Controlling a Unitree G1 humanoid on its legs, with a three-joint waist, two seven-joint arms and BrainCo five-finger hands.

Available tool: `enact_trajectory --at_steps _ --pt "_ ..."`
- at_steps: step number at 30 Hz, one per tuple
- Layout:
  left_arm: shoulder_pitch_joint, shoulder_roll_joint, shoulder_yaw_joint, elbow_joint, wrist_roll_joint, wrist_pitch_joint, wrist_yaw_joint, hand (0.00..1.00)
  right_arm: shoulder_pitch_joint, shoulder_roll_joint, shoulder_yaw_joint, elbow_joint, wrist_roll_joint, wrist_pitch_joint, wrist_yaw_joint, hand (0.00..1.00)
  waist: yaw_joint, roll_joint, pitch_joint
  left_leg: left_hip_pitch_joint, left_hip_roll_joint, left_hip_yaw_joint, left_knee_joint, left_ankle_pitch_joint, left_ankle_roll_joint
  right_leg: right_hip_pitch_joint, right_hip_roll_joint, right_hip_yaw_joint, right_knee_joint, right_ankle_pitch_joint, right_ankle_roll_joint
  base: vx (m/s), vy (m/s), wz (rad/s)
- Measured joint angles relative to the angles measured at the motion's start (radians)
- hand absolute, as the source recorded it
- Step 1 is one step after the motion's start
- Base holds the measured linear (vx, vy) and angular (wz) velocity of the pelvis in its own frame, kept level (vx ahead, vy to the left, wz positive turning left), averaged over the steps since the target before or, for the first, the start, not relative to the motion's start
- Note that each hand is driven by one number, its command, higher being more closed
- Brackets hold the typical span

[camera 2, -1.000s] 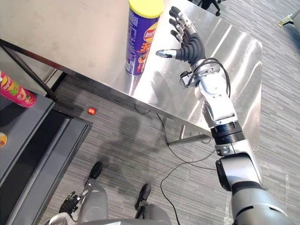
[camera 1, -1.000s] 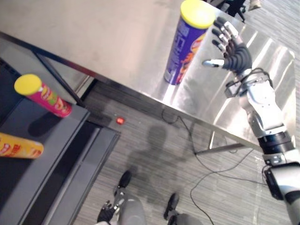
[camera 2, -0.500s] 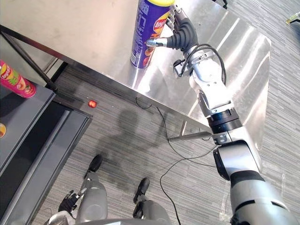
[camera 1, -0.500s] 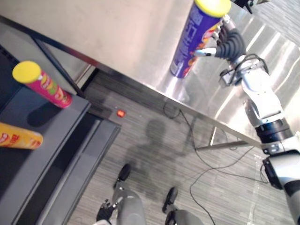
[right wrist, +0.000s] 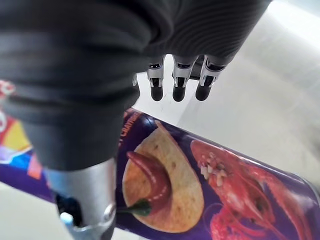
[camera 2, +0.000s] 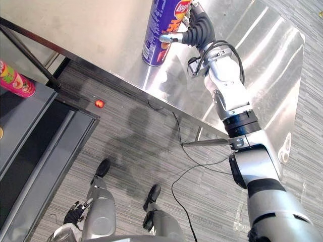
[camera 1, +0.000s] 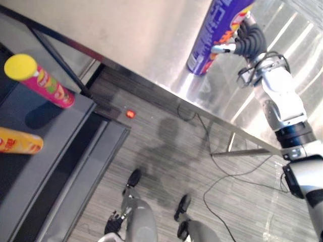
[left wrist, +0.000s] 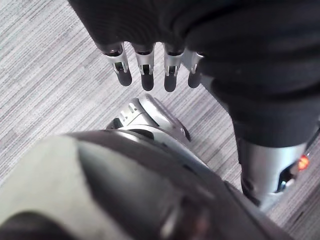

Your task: Put the gum and the chips on the shelf.

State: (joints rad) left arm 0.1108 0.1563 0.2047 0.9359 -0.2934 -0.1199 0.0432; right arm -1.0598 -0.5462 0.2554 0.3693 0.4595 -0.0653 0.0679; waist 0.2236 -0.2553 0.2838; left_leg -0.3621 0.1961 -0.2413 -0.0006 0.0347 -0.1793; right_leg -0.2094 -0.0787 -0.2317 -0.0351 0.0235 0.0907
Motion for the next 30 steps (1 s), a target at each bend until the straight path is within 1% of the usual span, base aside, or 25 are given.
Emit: enact_trajectory --at_steps 5,8,16,22,25,26,28,30 --pt "-0.001 0.000 0.004 0.000 0.000 0.000 0.001 0.00 -0.025 0.000 0.039 0.000 0.022 0.000 0.005 1.00 0.002 -0.004 0.007 -0.001 0.004 0.002 0.000 0.001 -0.001 -0.003 0.004 0.007 0.000 0.000 0.000 0.01 -0.002 -0.02" --pt "-0.002 0.001 0.010 -0.001 0.000 -0.001 0.004 0.00 -0.035 0.000 0.039 0.001 0.022 -0.001 0.004 1.00 0.003 -0.011 0.011 -0.002 0.006 0.006 0.000 0.001 -0.002 -0.007 0.005 0.013 0.000 0.000 0.000 0.01 -0.003 -0.04" --pt "-0.003 0.001 0.009 -0.007 0.001 -0.001 0.015 0.00 -0.035 0.000 0.104 0.001 0.031 0.001 0.010 1.00 0.000 -0.012 0.017 -0.003 0.006 0.006 0.001 0.002 -0.003 -0.008 0.005 0.014 0.000 0.000 0.000 0.00 0.000 0.00" --pt "0.000 0.001 0.015 -0.007 0.003 0.002 0.015 0.00 -0.032 -0.013 0.106 -0.003 0.031 0.002 0.017 1.00 -0.007 -0.012 0.017 0.010 0.006 0.008 0.002 0.003 -0.002 0.004 0.005 0.015 0.000 0.000 0.000 0.01 0.000 0.00" --pt "0.001 0.002 0.020 -0.007 0.004 0.008 0.015 0.00 -0.007 -0.068 0.097 -0.076 0.029 0.004 0.017 1.00 -0.011 -0.012 0.017 0.034 0.005 0.012 -0.003 0.003 -0.002 0.023 0.004 0.019 0.000 0.000 0.000 0.00 0.000 -0.02" --pt "0.003 0.004 0.021 -0.007 0.008 0.014 0.015 0.00 0.017 -0.085 0.073 -0.125 0.026 0.004 0.017 1.00 -0.016 -0.012 0.017 0.042 0.005 0.012 -0.004 0.002 -0.002 0.030 0.003 0.019 0.000 0.000 0.000 0.00 0.000 0.00" --pt "0.007 0.005 0.028 -0.007 0.025 0.015 0.015 0.00 0.053 -0.093 0.030 -0.188 0.020 0.003 0.017 1.00 -0.027 -0.012 0.017 0.055 0.004 0.013 -0.010 0.004 0.000 0.040 0.002 0.019 0.000 -0.001 0.000 0.00 0.000 0.00" --pt "0.011 0.006 0.030 -0.007 0.035 0.016 0.015 0.00 0.118 -0.118 -0.029 -0.288 0.020 -0.002 0.023 1.00 -0.032 -0.010 0.016 0.075 -0.002 0.018 -0.015 0.006 0.004 0.054 -0.006 0.021 0.000 -0.002 0.001 -0.01 0.010 -0.05"
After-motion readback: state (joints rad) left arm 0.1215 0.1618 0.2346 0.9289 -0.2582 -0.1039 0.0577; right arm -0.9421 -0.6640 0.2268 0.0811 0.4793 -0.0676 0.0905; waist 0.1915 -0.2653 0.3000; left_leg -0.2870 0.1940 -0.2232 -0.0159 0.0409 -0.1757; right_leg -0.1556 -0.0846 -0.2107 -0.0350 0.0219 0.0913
